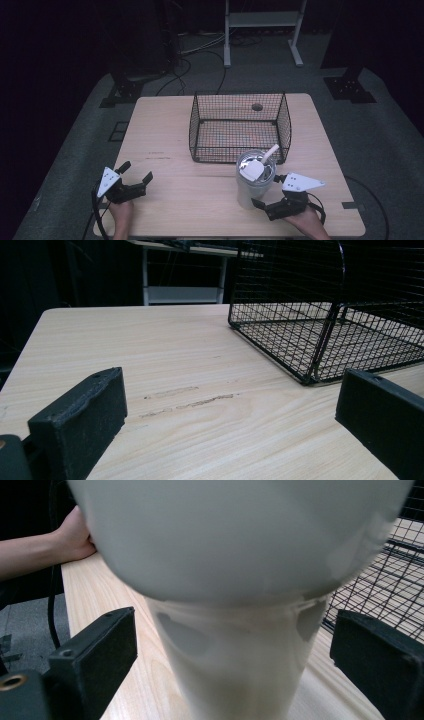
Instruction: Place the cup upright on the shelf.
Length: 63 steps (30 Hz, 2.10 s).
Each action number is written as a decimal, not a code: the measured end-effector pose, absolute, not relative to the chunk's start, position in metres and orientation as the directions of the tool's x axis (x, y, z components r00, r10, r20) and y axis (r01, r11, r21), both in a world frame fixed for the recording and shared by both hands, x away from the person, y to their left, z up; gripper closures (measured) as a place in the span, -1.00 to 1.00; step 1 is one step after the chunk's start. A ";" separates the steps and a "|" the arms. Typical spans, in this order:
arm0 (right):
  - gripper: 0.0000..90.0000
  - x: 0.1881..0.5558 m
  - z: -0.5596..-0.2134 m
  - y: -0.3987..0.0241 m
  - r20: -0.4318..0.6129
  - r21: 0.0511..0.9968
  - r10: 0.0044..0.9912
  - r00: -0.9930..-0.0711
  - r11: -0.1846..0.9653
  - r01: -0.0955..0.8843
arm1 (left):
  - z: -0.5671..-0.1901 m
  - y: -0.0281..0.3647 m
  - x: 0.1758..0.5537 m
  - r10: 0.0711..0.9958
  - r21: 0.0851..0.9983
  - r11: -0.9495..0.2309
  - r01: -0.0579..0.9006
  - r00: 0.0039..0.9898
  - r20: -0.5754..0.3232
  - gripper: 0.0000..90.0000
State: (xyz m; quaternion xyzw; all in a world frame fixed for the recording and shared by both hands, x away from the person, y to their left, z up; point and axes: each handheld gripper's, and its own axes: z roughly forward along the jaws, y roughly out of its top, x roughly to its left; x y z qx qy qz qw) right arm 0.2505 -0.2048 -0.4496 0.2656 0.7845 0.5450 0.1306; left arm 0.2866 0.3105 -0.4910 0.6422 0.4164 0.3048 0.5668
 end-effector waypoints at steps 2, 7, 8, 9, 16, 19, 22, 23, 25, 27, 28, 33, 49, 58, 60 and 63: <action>-0.90 0.252 -0.451 -0.202 0.088 0.928 0.557 -0.826 0.256 0.271 | -0.491 0.311 0.287 0.880 0.982 -0.011 0.190 0.467 -0.081 -1.00; -0.91 0.255 -0.455 -0.195 0.102 0.934 0.557 -0.824 0.232 0.272 | -0.491 0.311 0.287 0.880 0.982 -0.010 0.189 0.468 -0.081 -1.00; -0.91 0.256 -0.456 -0.193 0.095 0.936 0.558 -0.824 0.232 0.266 | -0.491 0.311 0.287 0.881 0.982 -0.010 0.188 0.467 -0.081 -1.00; -0.91 0.256 -0.456 -0.193 0.095 0.936 0.558 -0.824 0.232 0.266 | -0.491 0.311 0.287 0.881 0.982 -0.010 0.188 0.467 -0.081 -1.00; -0.91 0.260 -0.459 -0.185 0.083 0.947 0.569 -0.818 0.211 0.243 | -0.491 0.311 0.287 0.879 0.982 -0.009 0.188 0.469 -0.081 -1.00; -0.90 0.261 -0.460 -0.183 0.091 0.950 0.573 -0.814 0.195 0.243 | -0.491 0.311 0.287 0.879 0.982 -0.009 0.188 0.469 -0.082 -1.00; -0.88 0.262 -0.461 -0.180 0.082 0.953 0.578 -0.812 0.194 0.234 | -0.491 0.311 0.287 0.879 0.982 -0.010 0.187 0.470 -0.081 -1.00; -0.87 0.262 -0.462 -0.180 0.078 0.954 0.580 -0.811 0.193 0.230 | -0.491 0.311 0.287 0.879 0.982 -0.010 0.187 0.470 -0.081 -1.00; -0.84 0.262 -0.462 -0.179 0.072 0.957 0.583 -0.809 0.190 0.221 | -0.491 0.311 0.287 0.879 0.982 -0.010 0.187 0.470 -0.081 -1.00; -0.83 0.262 -0.463 -0.180 0.075 0.957 0.584 -0.809 0.185 0.222 | -0.491 0.312 0.287 0.879 0.982 -0.009 0.187 0.470 -0.081 -1.00; -0.81 0.262 -0.463 -0.179 0.067 0.959 0.584 -0.809 0.186 0.214 | -0.491 0.312 0.287 0.879 0.982 -0.009 0.188 0.470 -0.082 -1.00; -0.80 0.261 -0.462 -0.180 0.051 0.960 0.582 -0.812 0.196 0.201 | -0.491 0.312 0.287 0.879 0.982 -0.009 0.187 0.470 -0.082 -1.00; -0.79 0.272 -0.428 -0.187 0.078 0.982 0.563 -0.823 0.097 0.159 | -0.491 0.311 0.286 0.880 0.982 -0.013 0.187 0.469 -0.077 -1.00; -0.79 0.304 -0.387 -0.180 0.052 0.988 0.525 -0.850 0.096 0.120 | -0.491 0.312 0.286 0.878 0.982 -0.011 0.186 0.472 -0.080 -1.00; -0.79 0.309 -0.382 -0.177 0.042 0.988 0.523 -0.851 0.104 0.113 | -0.490 0.312 0.286 0.877 0.982 -0.010 0.187 0.473 -0.081 -1.00; -0.79 0.316 -0.376 -0.173 0.041 0.988 0.513 -0.858 0.105 0.110 | -0.491 0.312 0.286 0.877 0.982 -0.005 0.186 0.472 -0.085 -1.00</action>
